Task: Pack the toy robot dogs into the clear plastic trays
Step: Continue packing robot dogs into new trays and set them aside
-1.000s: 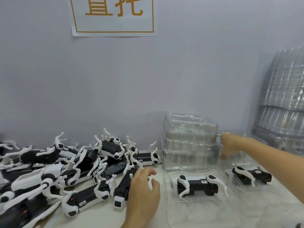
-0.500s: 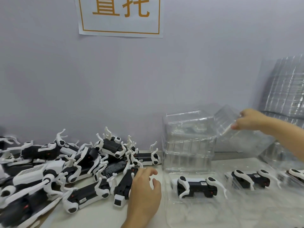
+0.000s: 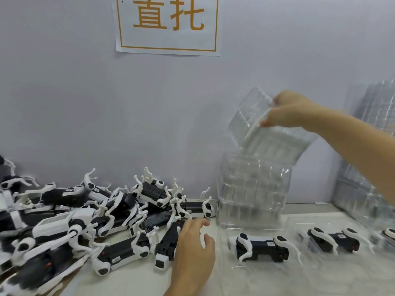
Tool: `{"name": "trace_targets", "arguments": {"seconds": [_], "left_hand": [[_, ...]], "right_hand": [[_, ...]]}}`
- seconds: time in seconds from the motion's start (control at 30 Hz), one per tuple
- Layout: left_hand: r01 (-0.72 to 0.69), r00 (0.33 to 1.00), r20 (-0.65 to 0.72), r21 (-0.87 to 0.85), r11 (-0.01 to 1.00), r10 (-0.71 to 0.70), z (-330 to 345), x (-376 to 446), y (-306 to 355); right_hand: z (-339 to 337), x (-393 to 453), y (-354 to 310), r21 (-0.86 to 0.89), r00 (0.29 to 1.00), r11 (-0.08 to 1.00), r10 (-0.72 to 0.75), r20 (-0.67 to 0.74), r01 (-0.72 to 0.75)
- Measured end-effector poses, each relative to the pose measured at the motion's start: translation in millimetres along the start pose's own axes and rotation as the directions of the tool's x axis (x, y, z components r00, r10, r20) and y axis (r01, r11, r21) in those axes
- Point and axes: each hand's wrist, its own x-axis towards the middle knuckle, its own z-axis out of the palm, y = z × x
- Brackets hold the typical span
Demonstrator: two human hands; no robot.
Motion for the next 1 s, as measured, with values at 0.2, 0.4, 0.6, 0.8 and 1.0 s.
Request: {"name": "trace_targets", "arguments": {"seconds": [0.2, 0.4, 0.6, 0.8, 1.0], "left_hand": [[-0.003, 1.0, 0.014, -0.005, 1.0, 0.003, 0.0, -0.6, -0.9], [-0.01, 1.0, 0.013, 0.002, 1.0, 0.01, 0.3, 0.4, -1.8], [-0.007, 1.0, 0.02, 0.006, 1.0, 0.007, 0.9, -0.2, -1.1], [-0.008, 1.0, 0.022, 0.014, 1.0, 0.008, -1.1, 0.4, 0.9], [0.007, 1.0, -0.002, -0.018, 1.0, -0.007, -6.9, -2.1, 6.6]], "right_hand": [[54.5, -5.8, -17.3, -0.24, 0.984, 0.963, -0.082, 0.158, 0.119], [52.8, -1.9, -14.3, -0.274, 0.955, 0.939, -0.136, 0.264, 0.209], [58.5, -1.9, -3.3, -0.246, 0.96, 0.931, -0.235, 0.154, 0.268], [33.7, -4.9, -24.4, -0.092, 0.897, 0.936, -0.351, -0.27, 0.339], [40.5, -49.5, -55.8, 0.296, 0.828, 0.831, -0.3, -0.475, 0.471]]}}
